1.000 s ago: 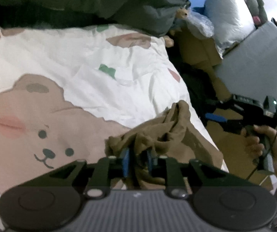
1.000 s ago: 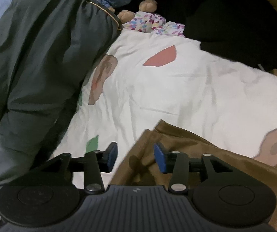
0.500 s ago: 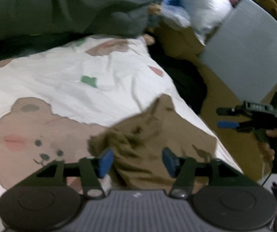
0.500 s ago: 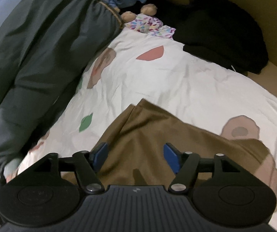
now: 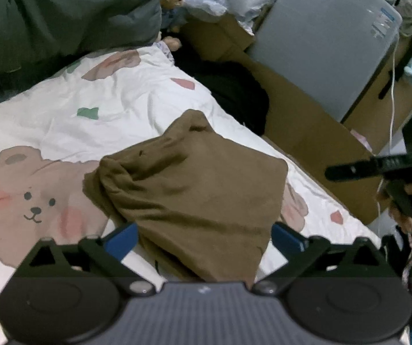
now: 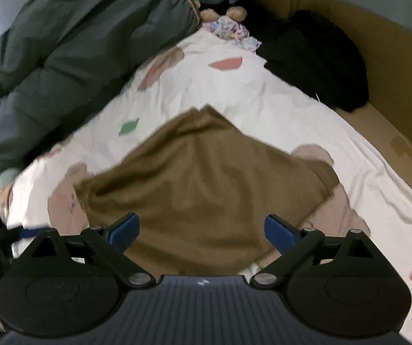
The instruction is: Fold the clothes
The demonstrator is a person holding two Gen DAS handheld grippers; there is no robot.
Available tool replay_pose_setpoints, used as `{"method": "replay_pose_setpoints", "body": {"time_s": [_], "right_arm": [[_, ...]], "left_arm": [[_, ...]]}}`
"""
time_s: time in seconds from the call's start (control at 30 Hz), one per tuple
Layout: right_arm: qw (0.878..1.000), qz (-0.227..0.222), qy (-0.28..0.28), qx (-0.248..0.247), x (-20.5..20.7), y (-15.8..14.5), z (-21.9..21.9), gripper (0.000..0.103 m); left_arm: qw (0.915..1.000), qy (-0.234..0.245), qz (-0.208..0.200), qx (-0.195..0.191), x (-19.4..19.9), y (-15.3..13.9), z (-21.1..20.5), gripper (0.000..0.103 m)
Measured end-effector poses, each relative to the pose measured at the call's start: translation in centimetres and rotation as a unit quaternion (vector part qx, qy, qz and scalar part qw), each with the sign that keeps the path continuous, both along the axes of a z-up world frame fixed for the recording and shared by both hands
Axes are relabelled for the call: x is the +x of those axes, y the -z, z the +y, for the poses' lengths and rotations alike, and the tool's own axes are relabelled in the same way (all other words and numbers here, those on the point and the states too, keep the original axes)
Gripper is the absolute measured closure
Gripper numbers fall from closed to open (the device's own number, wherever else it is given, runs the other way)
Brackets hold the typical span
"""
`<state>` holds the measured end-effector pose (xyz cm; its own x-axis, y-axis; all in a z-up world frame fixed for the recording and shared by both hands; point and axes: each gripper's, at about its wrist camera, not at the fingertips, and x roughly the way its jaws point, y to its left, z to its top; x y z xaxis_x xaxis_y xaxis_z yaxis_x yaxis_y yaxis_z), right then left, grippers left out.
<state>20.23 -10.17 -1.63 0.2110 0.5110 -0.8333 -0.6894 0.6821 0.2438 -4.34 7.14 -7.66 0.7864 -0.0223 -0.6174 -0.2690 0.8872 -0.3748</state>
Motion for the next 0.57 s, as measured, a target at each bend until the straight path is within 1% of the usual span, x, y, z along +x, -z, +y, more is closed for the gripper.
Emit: {"method": "replay_pose_setpoints", "body": {"time_s": [0.1, 0.2, 0.27, 0.37, 0.57], "right_arm": [[1.0, -0.002, -0.006, -0.002, -0.9, -0.4, -1.0, 0.003], [1.0, -0.012, -0.011, -0.004, -1.9, -0.9, -1.7, 0.002], [1.0, -0.015, -0.015, -0.005, -2.4, -0.9, -2.0, 0.0], [1.0, -0.021, -0.016, -0.01, -3.0, -0.4, -2.0, 0.0], [0.999, -0.026, -0.022, -0.027, -4.4, 2.0, -2.1, 0.0]], "left_arm": [[0.9997, -0.004, 0.009, 0.024, -0.1, -0.4, -0.6, 0.0], [0.9991, -0.015, 0.024, 0.031, 0.0, -0.4, -0.8, 0.0], [0.9988, -0.017, 0.027, 0.036, 0.0, -0.3, -0.8, 0.0], [0.9984, -0.015, 0.034, 0.042, 0.0, -0.1, -0.9, 0.0], [0.998, -0.013, 0.042, 0.044, 0.0, 0.8, -1.1, 0.0]]}}
